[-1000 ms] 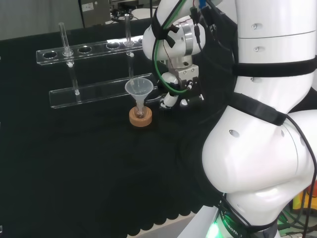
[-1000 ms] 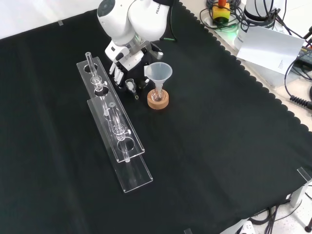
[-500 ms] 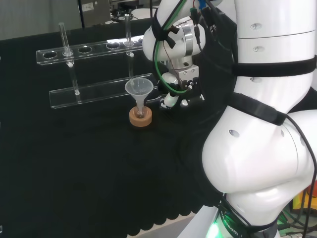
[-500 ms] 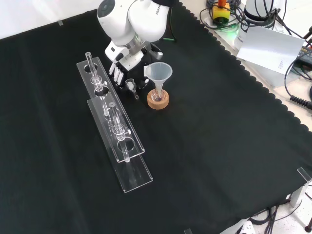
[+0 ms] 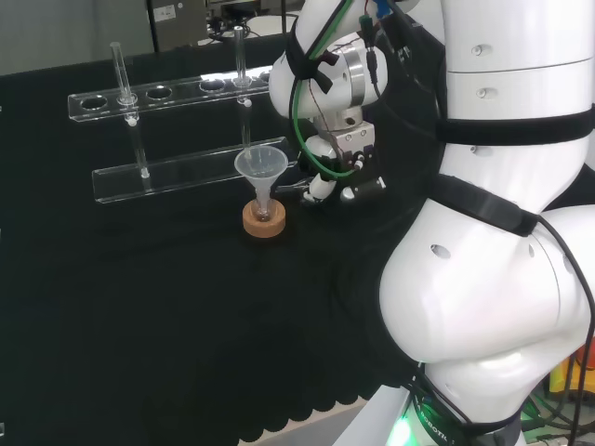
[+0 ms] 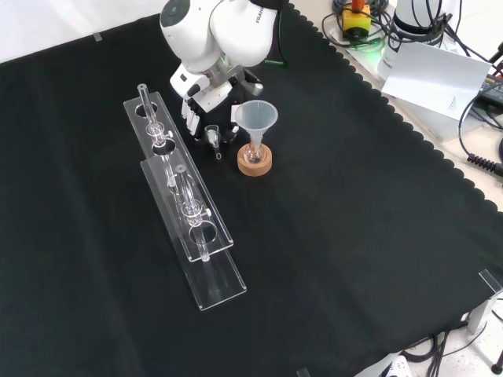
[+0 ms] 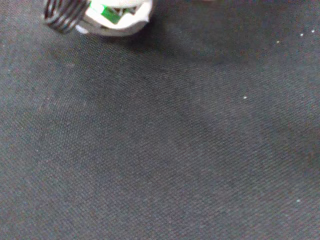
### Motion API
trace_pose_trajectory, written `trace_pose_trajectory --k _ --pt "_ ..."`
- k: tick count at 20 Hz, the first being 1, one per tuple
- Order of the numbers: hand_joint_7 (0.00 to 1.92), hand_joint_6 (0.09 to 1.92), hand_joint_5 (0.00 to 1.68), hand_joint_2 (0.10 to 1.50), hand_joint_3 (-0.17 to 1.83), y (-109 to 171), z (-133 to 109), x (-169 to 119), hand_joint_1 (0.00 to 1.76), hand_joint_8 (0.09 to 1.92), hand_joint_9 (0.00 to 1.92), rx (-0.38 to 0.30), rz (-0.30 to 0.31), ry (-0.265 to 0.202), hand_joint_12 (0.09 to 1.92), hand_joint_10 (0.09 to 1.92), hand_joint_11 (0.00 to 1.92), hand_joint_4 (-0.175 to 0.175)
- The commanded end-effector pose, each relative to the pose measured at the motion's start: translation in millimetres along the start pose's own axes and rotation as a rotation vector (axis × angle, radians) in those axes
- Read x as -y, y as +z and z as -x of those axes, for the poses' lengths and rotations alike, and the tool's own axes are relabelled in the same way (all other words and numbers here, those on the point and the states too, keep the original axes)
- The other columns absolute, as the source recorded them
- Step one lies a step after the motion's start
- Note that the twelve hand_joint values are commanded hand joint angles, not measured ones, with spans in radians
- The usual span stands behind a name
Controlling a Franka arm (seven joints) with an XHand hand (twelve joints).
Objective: Pick up the weighing funnel.
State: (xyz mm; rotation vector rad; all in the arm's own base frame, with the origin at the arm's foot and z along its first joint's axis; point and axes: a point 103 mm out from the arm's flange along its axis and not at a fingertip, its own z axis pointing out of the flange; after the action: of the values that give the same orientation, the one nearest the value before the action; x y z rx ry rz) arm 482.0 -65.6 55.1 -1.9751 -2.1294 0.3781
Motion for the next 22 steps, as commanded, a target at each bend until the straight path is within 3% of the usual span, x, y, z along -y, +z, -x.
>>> trace_pose_trajectory --k 1,10,22 --pt "0.87 0.98 1.09 0.76 0.63 -4 1 0 1.12 0.76 1.07 0.019 0.001 0.009 0.98 0.43 0.93 0.020" --pt "0.88 0.98 1.09 0.75 0.65 -42 24 16 1.12 0.76 1.09 0.038 0.010 0.035 0.97 0.42 0.94 0.017" --pt "0.89 0.97 1.10 0.73 0.67 -88 45 67 1.12 0.76 1.09 0.088 0.030 0.104 0.97 0.42 0.93 0.032"
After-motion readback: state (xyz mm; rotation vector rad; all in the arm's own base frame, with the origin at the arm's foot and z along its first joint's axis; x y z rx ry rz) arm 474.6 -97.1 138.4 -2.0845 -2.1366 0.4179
